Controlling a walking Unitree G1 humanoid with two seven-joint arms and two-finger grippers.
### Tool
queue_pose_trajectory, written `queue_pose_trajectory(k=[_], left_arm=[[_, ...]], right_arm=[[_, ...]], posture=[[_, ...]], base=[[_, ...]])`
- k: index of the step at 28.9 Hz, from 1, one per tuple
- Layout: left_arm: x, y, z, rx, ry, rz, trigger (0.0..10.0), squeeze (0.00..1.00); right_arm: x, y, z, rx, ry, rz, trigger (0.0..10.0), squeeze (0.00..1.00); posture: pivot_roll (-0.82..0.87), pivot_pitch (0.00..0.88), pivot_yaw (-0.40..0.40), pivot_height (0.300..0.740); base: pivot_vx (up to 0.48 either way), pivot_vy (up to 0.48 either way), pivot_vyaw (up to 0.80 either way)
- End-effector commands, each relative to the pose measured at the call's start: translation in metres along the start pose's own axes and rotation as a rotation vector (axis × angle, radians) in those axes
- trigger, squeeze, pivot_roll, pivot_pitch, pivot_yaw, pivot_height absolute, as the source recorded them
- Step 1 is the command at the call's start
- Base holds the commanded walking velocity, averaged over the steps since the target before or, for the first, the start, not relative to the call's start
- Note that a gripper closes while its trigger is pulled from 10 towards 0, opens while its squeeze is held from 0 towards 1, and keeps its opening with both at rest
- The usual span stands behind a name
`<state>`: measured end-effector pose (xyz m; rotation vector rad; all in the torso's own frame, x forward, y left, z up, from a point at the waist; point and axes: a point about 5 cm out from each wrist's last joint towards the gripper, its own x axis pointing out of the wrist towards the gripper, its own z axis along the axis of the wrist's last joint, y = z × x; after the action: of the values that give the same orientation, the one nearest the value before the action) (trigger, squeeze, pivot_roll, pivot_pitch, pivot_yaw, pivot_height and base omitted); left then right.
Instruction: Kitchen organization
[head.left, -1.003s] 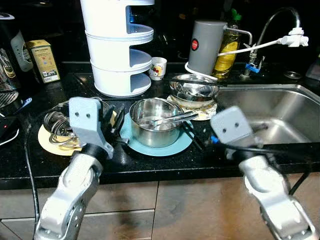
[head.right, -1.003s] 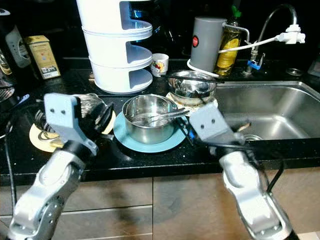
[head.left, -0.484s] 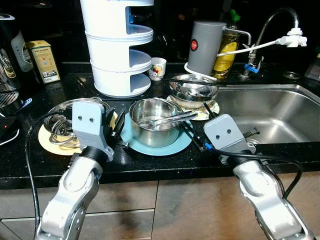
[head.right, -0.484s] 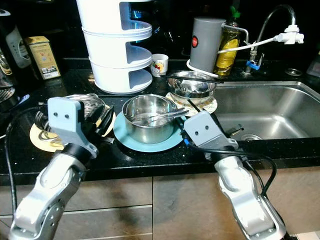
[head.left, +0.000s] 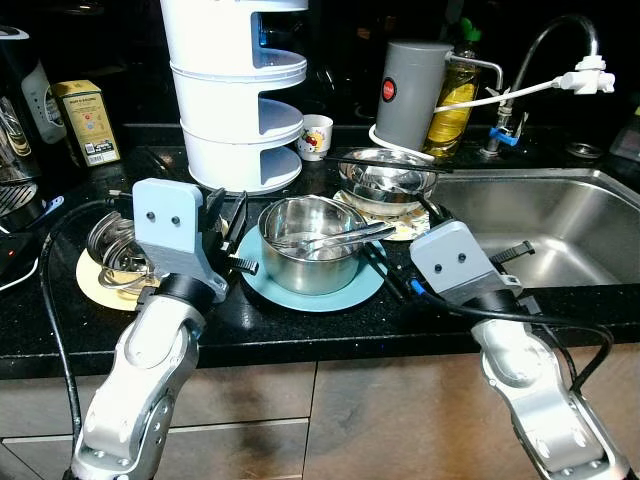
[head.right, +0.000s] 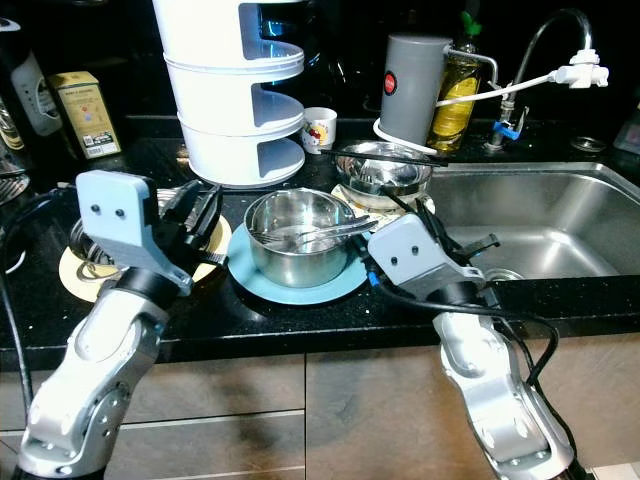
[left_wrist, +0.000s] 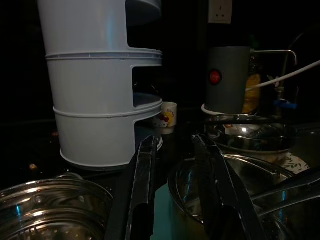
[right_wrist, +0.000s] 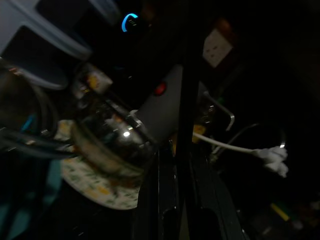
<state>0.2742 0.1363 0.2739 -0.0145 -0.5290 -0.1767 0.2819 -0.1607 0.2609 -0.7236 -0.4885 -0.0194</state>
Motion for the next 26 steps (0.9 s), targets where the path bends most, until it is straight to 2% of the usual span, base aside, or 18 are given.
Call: queue_pose_trajectory(k=[1,5,11,26], left_arm=[[0.0008,-0.0016,0.0059,0.003,-0.034,-0.008,10.0,0.00],[0.0019,-0.0012,0.0071,0.003,-0.041,-0.005,10.0,0.00],[0.0022,-0.0008,0.0074,0.004,-0.043,-0.003,10.0,0.00],[0.0033,0.0009,0.0080,0.001,-0.046,0.007,10.0,0.00]], right_arm=[[0.0018,-0.0042,0.0002,-0.016,-0.010,-0.023,10.0,0.00],[0.0020,-0.0042,0.0006,-0.016,-0.016,-0.024,10.0,0.00],[0.0027,-0.0041,0.0009,-0.017,-0.021,-0.028,10.0,0.00],[0.0036,-0.0037,0.0021,-0.015,-0.032,-0.020,10.0,0.00]], posture=[[-0.05,0.085,-0.041,0.740],[-0.05,0.085,-0.041,0.740],[-0.05,0.086,-0.041,0.740],[-0.06,0.088,-0.042,0.740]], base=[[0.000,0.000,0.00],[0.000,0.000,0.00],[0.000,-0.276,0.00],[0.000,-0.362,0.00]])
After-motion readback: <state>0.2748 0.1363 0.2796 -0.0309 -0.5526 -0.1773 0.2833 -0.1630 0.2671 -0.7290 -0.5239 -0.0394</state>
